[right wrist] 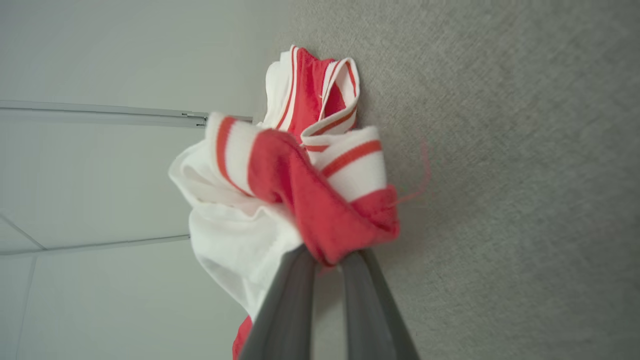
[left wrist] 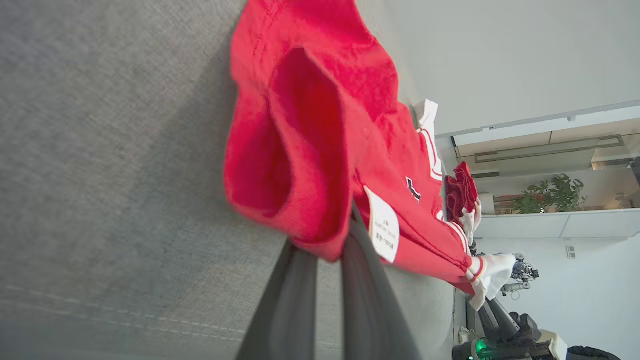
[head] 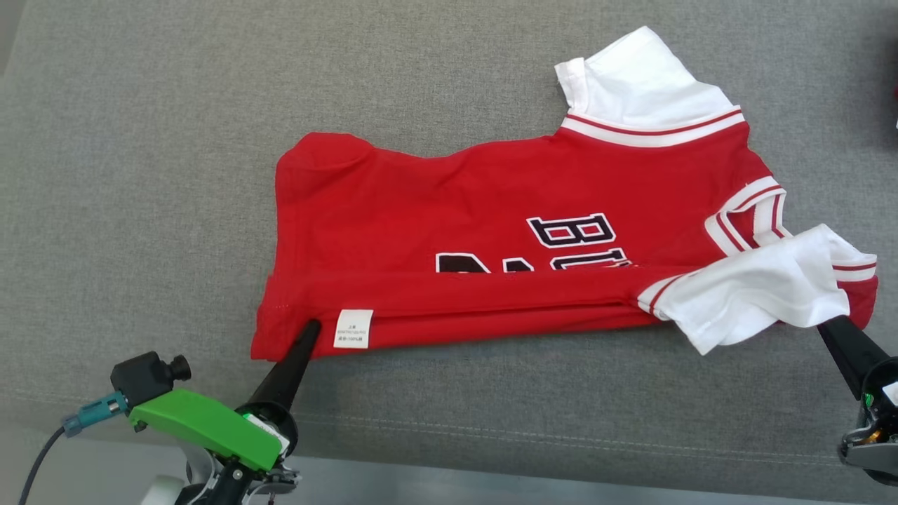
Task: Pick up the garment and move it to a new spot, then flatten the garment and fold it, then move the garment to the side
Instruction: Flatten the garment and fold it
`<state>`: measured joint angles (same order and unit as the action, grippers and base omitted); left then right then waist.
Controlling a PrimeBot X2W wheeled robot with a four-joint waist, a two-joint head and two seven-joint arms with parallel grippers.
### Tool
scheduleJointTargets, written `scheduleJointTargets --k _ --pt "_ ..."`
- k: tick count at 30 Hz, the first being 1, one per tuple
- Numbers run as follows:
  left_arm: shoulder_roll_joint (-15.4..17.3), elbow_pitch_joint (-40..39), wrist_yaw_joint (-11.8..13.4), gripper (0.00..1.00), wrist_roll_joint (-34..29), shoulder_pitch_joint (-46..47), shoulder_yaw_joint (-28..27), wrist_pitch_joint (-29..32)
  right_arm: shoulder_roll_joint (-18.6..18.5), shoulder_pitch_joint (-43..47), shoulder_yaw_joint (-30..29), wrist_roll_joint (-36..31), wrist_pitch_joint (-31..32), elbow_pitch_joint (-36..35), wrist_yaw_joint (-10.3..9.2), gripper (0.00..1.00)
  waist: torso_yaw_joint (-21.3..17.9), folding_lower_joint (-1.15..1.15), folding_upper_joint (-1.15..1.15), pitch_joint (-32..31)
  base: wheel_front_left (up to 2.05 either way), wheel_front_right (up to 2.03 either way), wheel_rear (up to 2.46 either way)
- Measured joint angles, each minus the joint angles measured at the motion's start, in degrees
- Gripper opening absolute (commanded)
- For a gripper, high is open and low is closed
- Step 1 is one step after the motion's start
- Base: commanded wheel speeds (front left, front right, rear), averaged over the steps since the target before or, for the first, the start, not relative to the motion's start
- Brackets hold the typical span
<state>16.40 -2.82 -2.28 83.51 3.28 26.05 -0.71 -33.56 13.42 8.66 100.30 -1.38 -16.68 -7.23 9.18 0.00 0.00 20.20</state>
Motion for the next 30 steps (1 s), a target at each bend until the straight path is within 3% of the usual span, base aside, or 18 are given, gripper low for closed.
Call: scheduleJointTargets --k 10,16,17,19,20,24,30 --pt "1.5 1.5 3.3 0.0 1.1 -2.6 2.4 4.2 -1.6 4.9 4.5 0.4 2.1 3.2 -0.01 0.0 1.2 0.0 0.0 -0.4 0.0 0.0 0.0" --pt "1.6 2.4 3.8 0.0 1.1 -3.9 2.4 4.2 -1.7 4.8 5.4 0.6 2.4 3.2 0.0 0.0 0.4 0.0 0.0 0.5 0.0 0.0 0.0" --pt "1.4 2.4 3.8 0.0 1.1 -3.9 2.4 4.2 -1.8 4.7 5.4 0.5 2.4 3.3 0.0 0.05 0.2 0.0 0.0 0.6 0.0 0.0 0.0" --pt "1.1 2.4 3.8 0.02 1.1 -3.8 2.4 4.2 -2.1 4.7 5.6 0.0 2.4 3.6 0.0 0.54 -0.2 0.0 0.0 0.9 0.0 0.0 0.0" --pt "1.0 2.4 3.8 0.05 1.1 -3.8 2.4 4.2 -2.2 4.7 5.5 0.0 1.8 4.2 -0.01 1.0 -0.3 0.0 0.0 1.0 0.0 0.0 0.0" --pt "0.7 2.6 3.8 0.16 1.1 -3.7 2.4 4.2 -2.3 4.7 4.8 0.0 0.4 5.1 0.0 1.0 -0.5 0.0 0.0 1.2 0.0 0.0 0.0" --pt "0.7 3.0 3.8 0.21 1.1 -3.7 2.4 4.1 -2.2 4.4 4.7 0.0 -0.2 5.4 0.0 1.0 -0.4 0.0 0.0 1.0 0.0 0.0 0.0"
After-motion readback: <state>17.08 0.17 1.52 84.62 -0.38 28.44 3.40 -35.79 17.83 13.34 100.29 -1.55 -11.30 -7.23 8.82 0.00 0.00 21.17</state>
